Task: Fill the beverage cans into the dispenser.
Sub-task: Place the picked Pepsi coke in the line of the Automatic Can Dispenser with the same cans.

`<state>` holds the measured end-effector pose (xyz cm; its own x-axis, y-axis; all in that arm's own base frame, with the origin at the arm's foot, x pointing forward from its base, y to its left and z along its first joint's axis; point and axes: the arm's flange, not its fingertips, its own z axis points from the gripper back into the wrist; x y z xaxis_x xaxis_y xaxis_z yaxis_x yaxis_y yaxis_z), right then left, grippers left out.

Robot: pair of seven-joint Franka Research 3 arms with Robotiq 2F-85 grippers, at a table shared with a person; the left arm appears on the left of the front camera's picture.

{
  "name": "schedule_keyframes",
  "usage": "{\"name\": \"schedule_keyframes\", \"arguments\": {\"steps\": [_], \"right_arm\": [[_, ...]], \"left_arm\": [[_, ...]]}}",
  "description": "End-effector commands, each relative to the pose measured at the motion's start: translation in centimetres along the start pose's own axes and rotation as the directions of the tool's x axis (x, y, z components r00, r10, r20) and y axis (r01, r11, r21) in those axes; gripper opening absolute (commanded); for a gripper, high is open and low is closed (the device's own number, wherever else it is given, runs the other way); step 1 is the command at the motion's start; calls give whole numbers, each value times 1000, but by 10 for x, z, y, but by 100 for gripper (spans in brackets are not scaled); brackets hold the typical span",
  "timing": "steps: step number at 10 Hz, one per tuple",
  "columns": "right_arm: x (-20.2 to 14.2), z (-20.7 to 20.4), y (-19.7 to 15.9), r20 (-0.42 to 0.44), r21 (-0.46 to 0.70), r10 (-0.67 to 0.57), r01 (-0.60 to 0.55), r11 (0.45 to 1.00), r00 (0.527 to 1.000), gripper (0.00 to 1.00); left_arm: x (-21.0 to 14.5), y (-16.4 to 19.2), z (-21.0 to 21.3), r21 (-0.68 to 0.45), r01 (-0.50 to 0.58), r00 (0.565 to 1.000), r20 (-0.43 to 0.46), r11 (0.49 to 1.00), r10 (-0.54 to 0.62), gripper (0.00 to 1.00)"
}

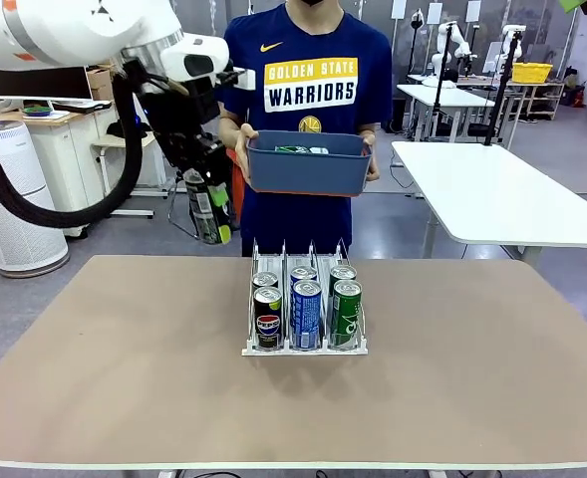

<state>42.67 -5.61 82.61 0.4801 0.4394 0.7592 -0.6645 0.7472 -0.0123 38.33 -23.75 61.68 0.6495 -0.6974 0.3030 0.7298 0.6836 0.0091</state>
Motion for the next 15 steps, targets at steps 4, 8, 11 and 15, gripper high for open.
{"name": "schedule_keyframes", "arguments": {"steps": [4, 8, 11, 15], "right_arm": [[-1, -1, 2, 0, 5, 1, -1, 1000, 1000, 100], [-1, -1, 2, 0, 5, 1, -1, 1000, 1000, 100], [-1, -1, 2, 0, 5, 1, -1, 1000, 1000, 100], [-1, -1, 2, 0, 5, 1, -1, 1000, 1000, 100]], "left_arm": [[-1, -10, -9, -22, 8, 1000, -11, 1000, -8, 43], [-1, -13, -14, -33, 7, 1000, -18, 999, -8, 58], [-4, -62, -47, 19, -194, 980, -41, 981, 194, 58], [-15, -111, -84, 91, -202, 979, 56, 975, 197, 58]]}}
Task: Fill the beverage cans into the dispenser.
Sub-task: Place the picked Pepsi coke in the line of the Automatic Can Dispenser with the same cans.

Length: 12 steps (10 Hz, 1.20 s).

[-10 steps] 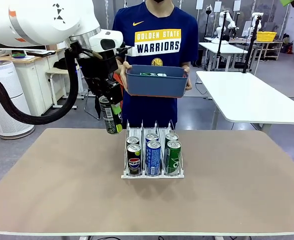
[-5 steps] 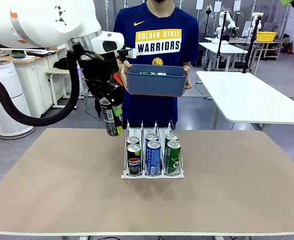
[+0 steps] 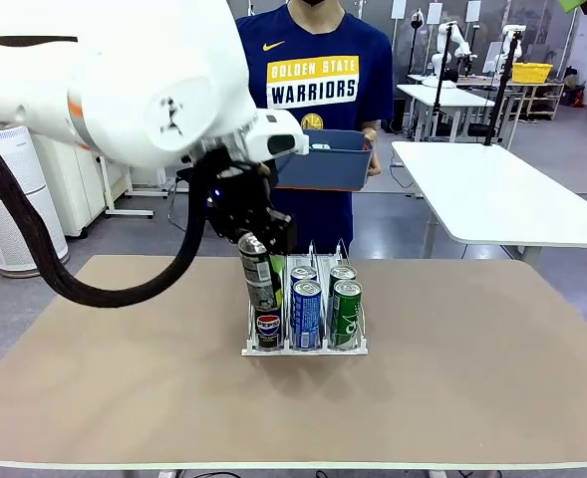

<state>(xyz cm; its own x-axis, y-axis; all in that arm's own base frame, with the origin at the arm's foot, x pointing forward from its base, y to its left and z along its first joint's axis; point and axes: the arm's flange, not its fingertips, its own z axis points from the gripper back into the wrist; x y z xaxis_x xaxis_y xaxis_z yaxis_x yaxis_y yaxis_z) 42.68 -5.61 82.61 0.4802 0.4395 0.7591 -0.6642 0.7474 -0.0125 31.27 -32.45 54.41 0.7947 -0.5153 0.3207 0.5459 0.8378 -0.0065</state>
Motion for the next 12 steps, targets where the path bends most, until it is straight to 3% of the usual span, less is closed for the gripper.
{"name": "schedule_keyframes", "arguments": {"steps": [1, 3, 4, 6, 8, 12], "right_arm": [[-1, -1, 2, 0, 6, 2, -2, 1000, 1000, 100], [-1, -1, 2, 0, 6, 2, -2, 1000, 1000, 100], [-1, -1, 2, 0, 6, 2, -2, 1000, 1000, 100], [-1, -1, 2, 0, 6, 2, -2, 1000, 1000, 100], [-1, -1, 2, 0, 6, 2, -2, 1000, 1000, 100], [-1, -1, 2, 0, 6, 2, -2, 1000, 1000, 100]], "left_arm": [[-13, -5, -23, -5, 80, 996, 36, 997, -80, 58], [-16, 1, -47, -69, 138, 990, 28, 988, -136, 58], [-12, -13, -25, -4, 55, 998, 8, 998, -55, 58], [-12, -13, -25, -4, 55, 998, 8, 998, -55, 58], [-15, -13, -47, 10, 139, 990, 23, 990, -139, 58], [-11, 10, -88, 41, 107, 992, 56, 993, -109, 58]]}}
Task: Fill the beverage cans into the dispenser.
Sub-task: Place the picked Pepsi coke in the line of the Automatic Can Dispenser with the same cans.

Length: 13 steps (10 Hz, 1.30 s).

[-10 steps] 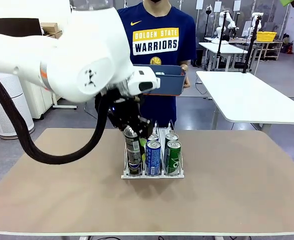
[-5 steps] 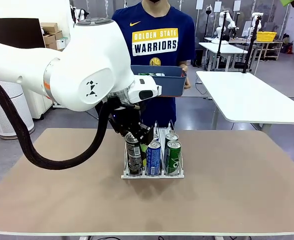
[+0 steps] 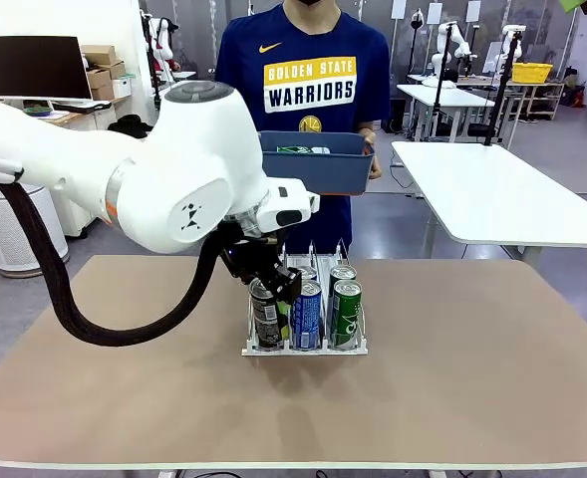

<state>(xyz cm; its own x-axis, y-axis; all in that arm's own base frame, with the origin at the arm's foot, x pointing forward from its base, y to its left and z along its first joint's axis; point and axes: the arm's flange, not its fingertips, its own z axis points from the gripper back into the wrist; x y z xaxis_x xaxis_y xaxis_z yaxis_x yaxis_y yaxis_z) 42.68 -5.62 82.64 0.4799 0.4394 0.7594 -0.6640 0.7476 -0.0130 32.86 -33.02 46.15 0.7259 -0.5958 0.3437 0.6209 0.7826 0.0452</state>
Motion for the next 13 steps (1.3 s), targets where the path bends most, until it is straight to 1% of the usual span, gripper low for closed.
{"name": "schedule_keyframes", "arguments": {"steps": [1, 3, 4, 5, 6, 9, 10, 11, 13], "right_arm": [[-1, -1, 2, 0, 6, 1, -1, 1000, 1000, 100], [-1, -1, 2, 0, 6, 1, -1, 1000, 1000, 100], [-1, -1, 2, 0, 6, 1, -1, 1000, 1000, 100], [-1, -1, 2, 0, 6, 1, -1, 1000, 1000, 100], [-1, -1, 2, 0, 6, 1, -1, 1000, 1000, 100], [-1, -1, 2, 0, 6, 1, -1, 1000, 1000, 100], [-1, -1, 2, 0, 6, 1, -1, 1000, 1000, 100], [-1, -1, 2, 0, 6, 1, -1, 1000, 1000, 100], [-1, -1, 2, 0, 6, 1, -1, 1000, 1000, 100]], "left_arm": [[-1, 8, -12, 43, 8, 999, 40, 999, -10, 58], [-6, 19, -26, 62, 21, 999, 36, 998, -23, 58], [-3, 23, -31, 64, 13, 998, 61, 998, -17, 58], [0, 22, -32, 81, 41, 996, 75, 996, -47, 58], [-6, 18, -26, 37, 19, 1000, 18, 999, -20, 58], [-6, 19, -30, 44, 30, 999, 24, 999, -31, 58], [-1, 22, -38, 51, 3, 999, 33, 999, -4, 58], [5, 27, -45, 40, -8, 999, 48, 999, 6, 58], [10, 35, -53, 4, -14, 999, 41, 1000, 14, 58]]}}
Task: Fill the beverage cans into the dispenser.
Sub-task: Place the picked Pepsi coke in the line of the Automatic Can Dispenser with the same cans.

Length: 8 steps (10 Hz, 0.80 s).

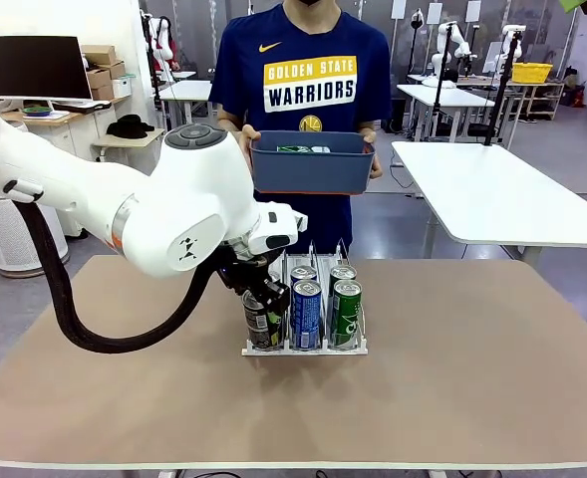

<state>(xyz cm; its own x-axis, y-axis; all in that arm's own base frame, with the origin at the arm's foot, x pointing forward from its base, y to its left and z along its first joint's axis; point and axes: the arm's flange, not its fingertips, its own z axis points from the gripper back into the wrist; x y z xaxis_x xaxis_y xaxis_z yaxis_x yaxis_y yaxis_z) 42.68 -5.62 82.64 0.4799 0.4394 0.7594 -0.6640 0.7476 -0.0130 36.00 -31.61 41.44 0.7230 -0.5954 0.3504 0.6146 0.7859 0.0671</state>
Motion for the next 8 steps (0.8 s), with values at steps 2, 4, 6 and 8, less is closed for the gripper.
{"name": "schedule_keyframes", "arguments": {"steps": [2, 4, 6, 8], "right_arm": [[-1, -1, 2, 0, 6, 1, -1, 1000, 1000, 100], [-1, -1, 2, 0, 6, 1, -1, 1000, 1000, 100], [-1, -1, 2, 0, 6, 1, -1, 1000, 1000, 100], [-1, -1, 2, 0, 6, 1, -1, 1000, 1000, 100]], "left_arm": [[19, 14, -7, -28, -32, 998, 59, 999, 34, 58], [26, 25, -7, -31, -56, 995, 83, 998, 59, 58], [35, 33, -4, -11, -71, 991, 114, 997, 72, 58], [46, 42, -9, -20, -74, 988, 133, 997, 77, 58]]}}
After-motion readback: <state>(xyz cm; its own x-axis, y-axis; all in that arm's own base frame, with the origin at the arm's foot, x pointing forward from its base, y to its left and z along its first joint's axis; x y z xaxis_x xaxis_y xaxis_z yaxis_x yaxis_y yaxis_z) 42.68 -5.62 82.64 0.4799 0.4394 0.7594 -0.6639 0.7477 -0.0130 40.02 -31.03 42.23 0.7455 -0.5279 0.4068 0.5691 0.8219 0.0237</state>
